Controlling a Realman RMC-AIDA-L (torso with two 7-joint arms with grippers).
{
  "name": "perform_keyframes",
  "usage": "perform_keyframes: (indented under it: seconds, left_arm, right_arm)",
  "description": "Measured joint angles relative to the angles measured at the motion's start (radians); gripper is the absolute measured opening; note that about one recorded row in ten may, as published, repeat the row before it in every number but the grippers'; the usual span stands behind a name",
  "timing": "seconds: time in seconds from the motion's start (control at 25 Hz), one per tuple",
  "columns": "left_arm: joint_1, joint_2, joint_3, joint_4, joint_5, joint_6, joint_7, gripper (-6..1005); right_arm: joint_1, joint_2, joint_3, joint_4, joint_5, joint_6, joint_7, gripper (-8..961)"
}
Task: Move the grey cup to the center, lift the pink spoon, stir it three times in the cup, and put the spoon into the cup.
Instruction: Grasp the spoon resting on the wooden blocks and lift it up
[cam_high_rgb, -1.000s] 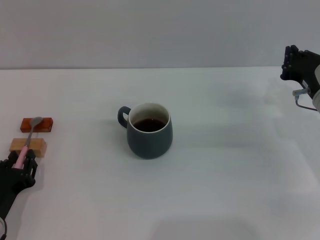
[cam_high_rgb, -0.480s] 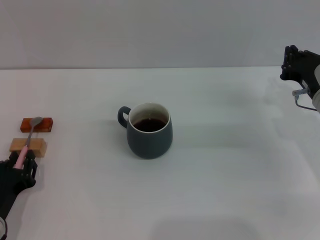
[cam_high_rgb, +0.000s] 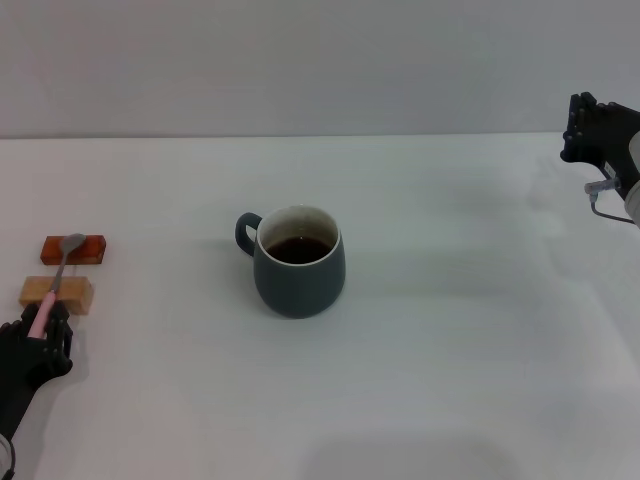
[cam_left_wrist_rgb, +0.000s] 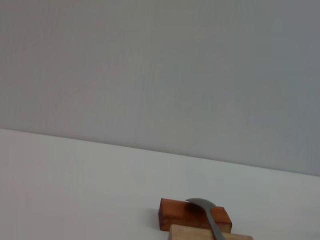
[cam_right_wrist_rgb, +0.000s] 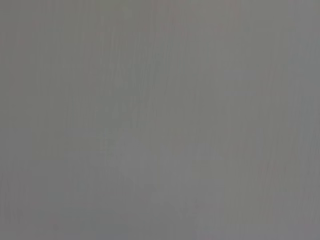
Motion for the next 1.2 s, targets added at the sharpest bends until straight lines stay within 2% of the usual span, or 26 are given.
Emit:
perform_keyframes:
  seconds: [0.64,1.2]
  left_arm:
    - [-0.001,0.0,-0.005,0.002,0.0,-0.003,0.0,295]
    - [-0.002,-0.002,-0.003,0.002,0.0,-0.002,0.0,193]
  right_arm:
    - [-0.004,0.0,0.0,0.0,0.0,0.0,-0.001,51]
    - [-0.005,0.0,-0.008,0.002,0.0,0.0,-0.001,50]
